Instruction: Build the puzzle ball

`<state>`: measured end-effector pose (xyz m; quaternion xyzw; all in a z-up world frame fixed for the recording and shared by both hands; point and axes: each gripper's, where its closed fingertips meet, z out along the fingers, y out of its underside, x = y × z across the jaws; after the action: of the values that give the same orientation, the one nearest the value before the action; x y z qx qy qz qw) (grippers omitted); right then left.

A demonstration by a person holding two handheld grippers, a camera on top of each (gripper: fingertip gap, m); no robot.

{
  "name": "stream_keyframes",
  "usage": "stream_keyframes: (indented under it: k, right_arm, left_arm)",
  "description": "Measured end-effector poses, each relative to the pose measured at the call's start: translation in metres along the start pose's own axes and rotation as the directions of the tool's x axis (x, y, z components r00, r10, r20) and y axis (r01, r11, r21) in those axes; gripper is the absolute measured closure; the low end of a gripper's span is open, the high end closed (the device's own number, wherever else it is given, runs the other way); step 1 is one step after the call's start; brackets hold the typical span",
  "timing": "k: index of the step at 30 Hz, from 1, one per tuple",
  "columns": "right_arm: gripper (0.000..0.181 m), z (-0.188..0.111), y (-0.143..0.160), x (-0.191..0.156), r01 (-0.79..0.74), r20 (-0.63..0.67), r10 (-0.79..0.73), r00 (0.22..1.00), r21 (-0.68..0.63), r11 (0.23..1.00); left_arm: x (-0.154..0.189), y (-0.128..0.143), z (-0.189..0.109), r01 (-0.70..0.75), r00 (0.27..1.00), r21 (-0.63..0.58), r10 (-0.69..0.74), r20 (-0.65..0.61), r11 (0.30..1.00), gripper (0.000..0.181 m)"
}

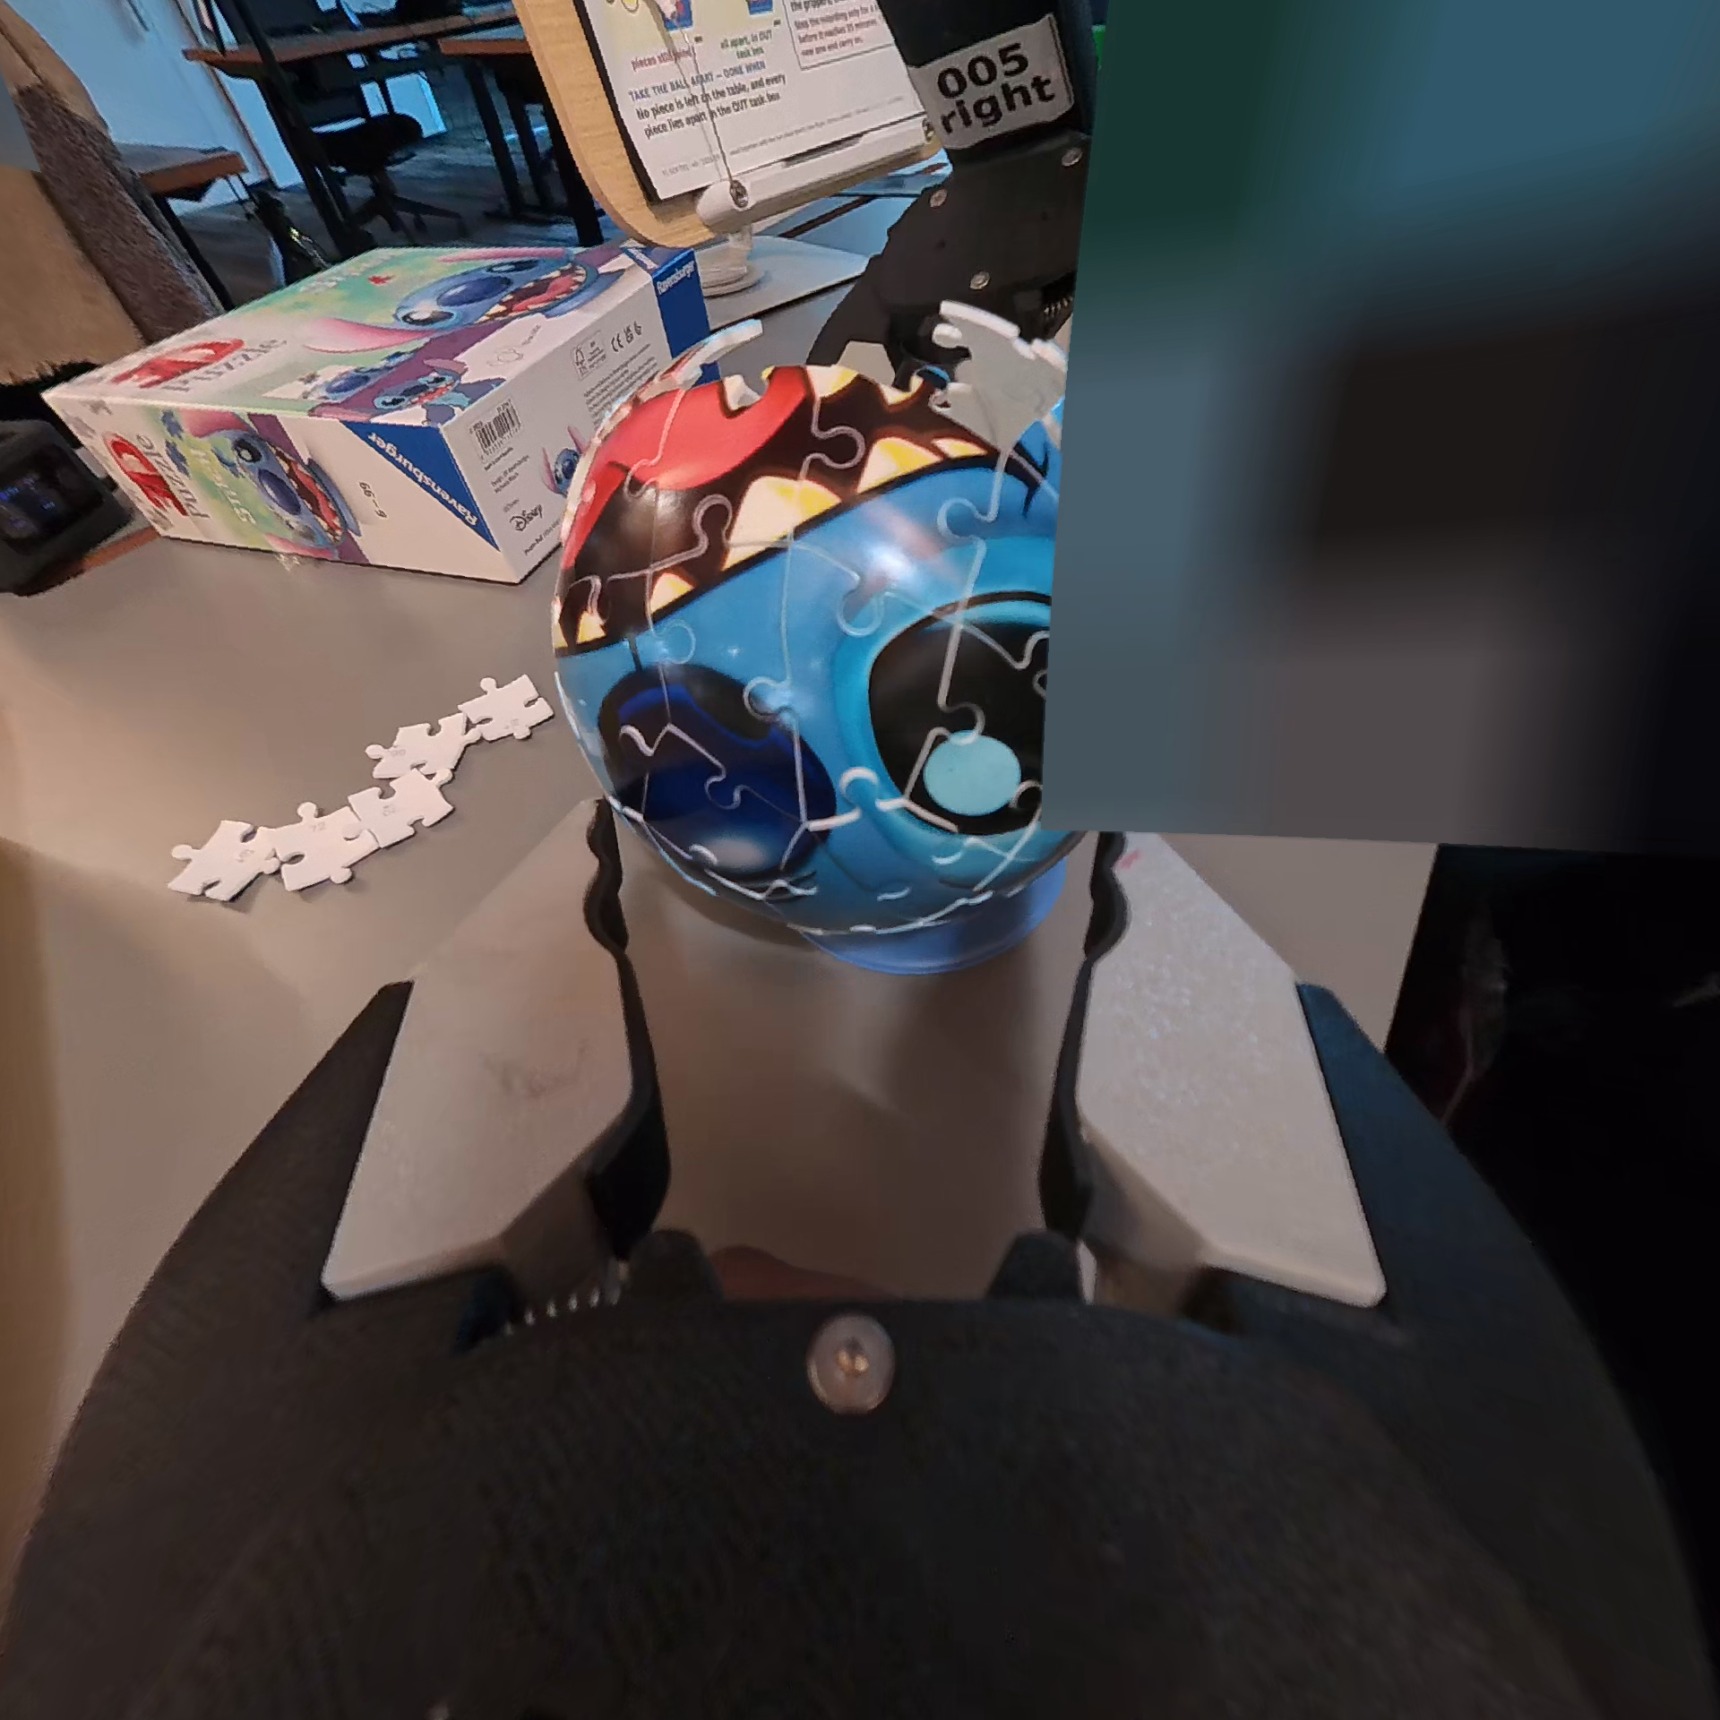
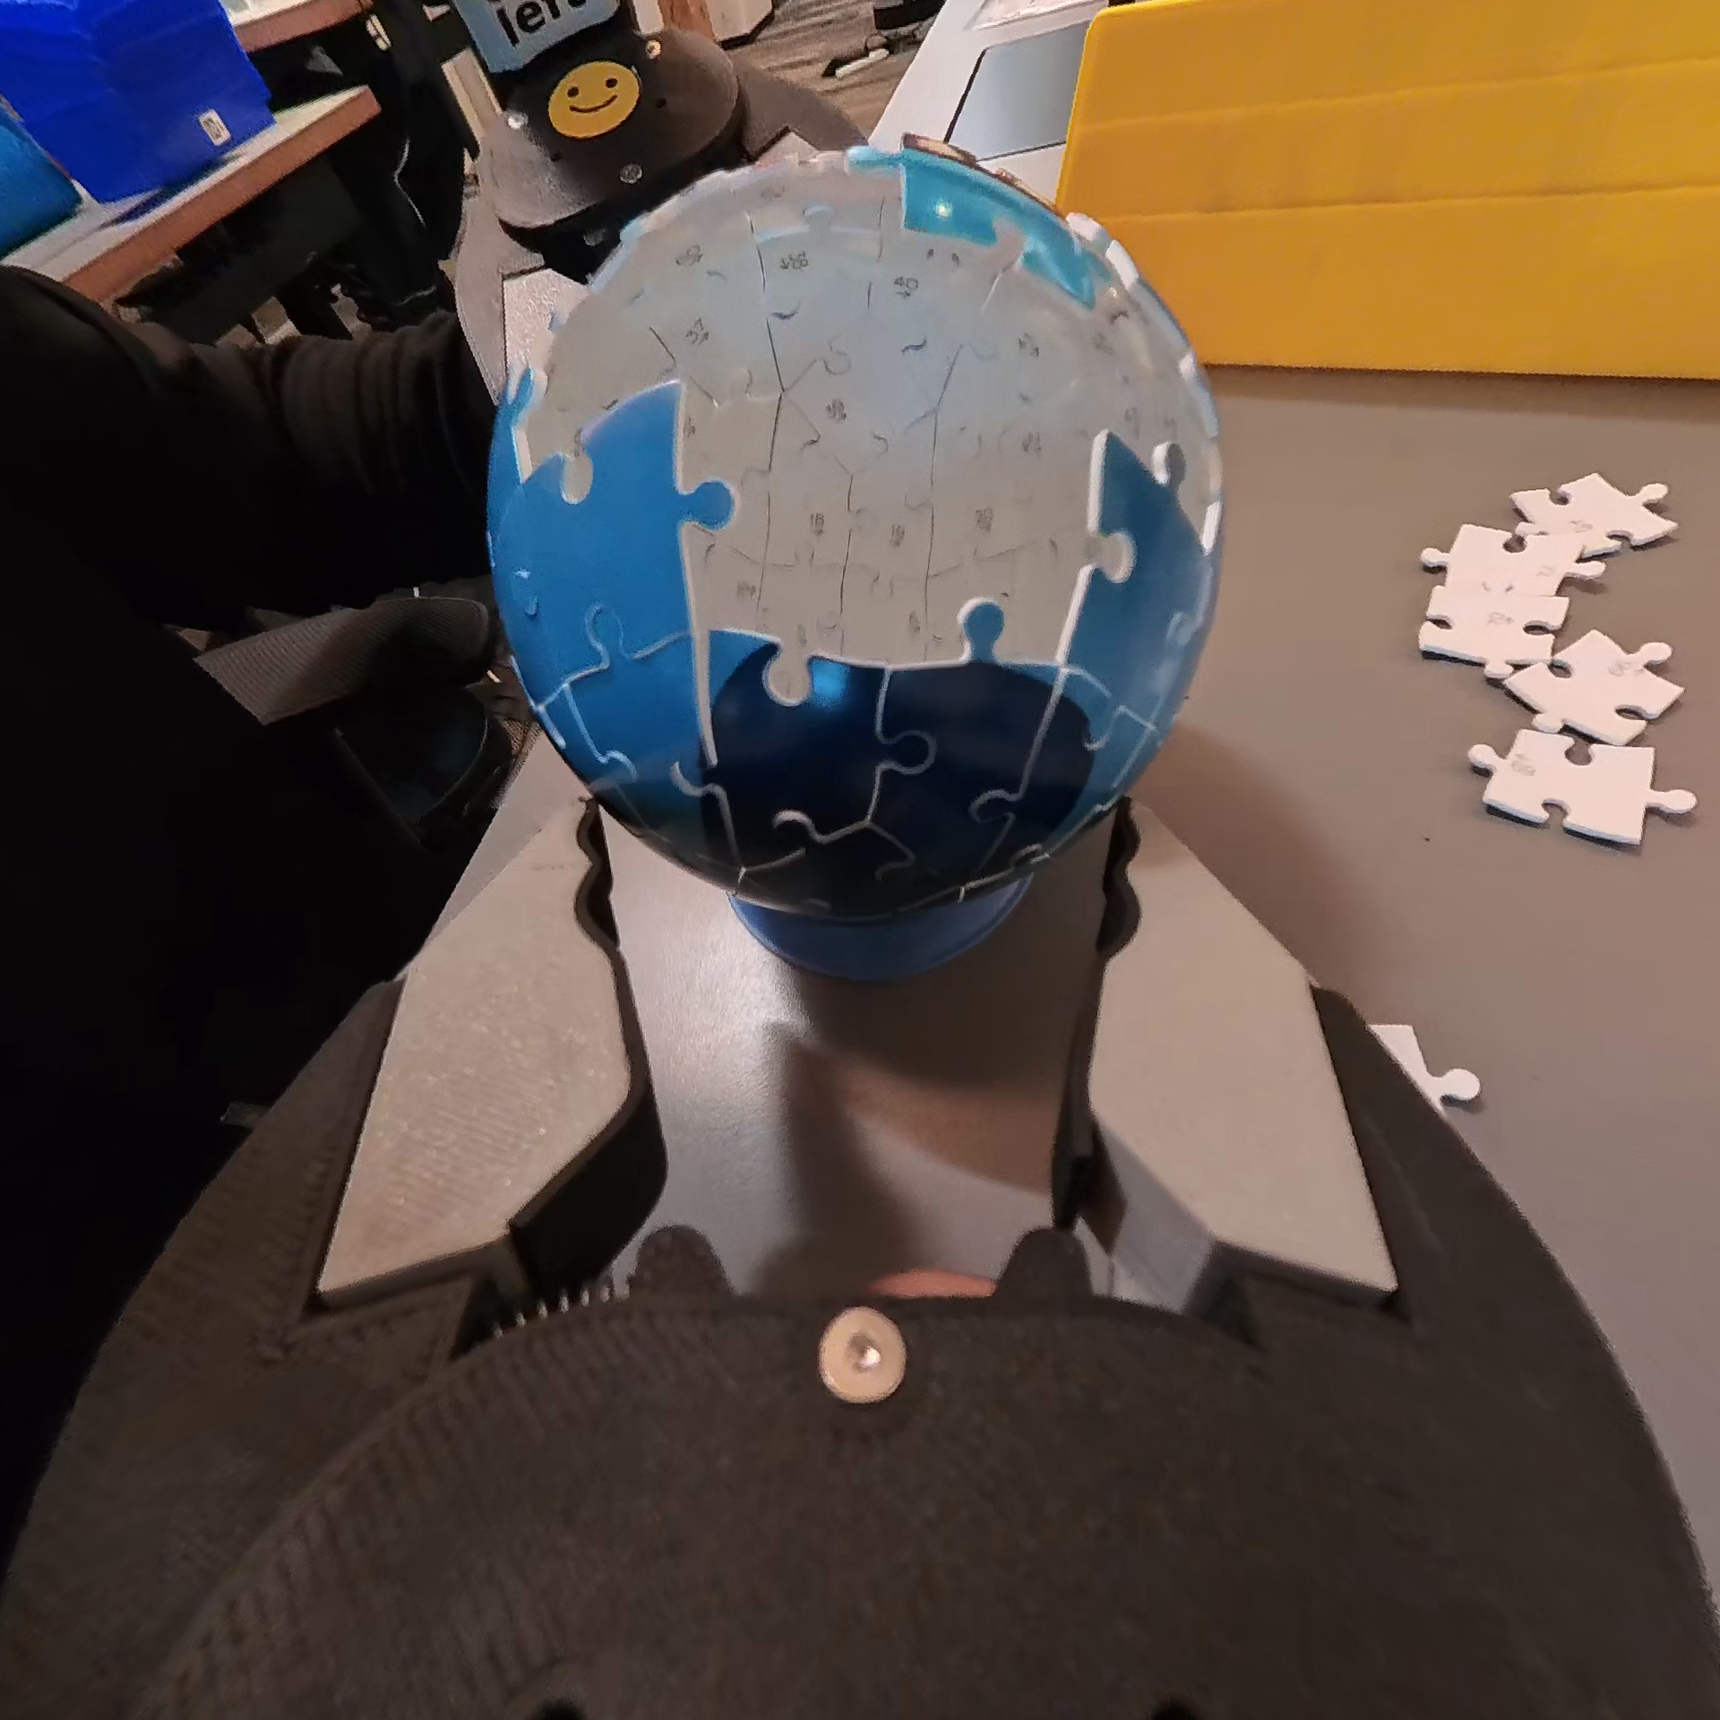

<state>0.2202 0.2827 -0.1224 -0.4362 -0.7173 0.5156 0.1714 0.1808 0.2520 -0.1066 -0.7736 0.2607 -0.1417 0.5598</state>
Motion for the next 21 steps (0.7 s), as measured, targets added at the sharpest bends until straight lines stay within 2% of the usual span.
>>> stream_keyframes:
  k: [11,17,21]
  right_arm:
    - [0.077,0.003,0.01,-0.002,0.119,-0.04,-0.122,0.992,-0.07,0.99]
    - [0.078,0.003,0.017,-0.003,0.174,-0.068,-0.183,0.981,-0.112,0.978]
    - [0.082,-0.014,0.021,-0.005,0.171,-0.086,-0.179,0.98,-0.088,0.981]
  left_arm:
    - [0.007,0.006,-0.001,-0.117,0.991,-0.046,0.119,0.057,0.992,0.082]
    - [0.01,0.004,-0.009,-0.07,0.996,-0.017,0.071,0.055,0.997,0.087]
    - [0.008,0.006,-0.027,-0.044,0.997,0.01,0.043,0.071,0.999,0.087]
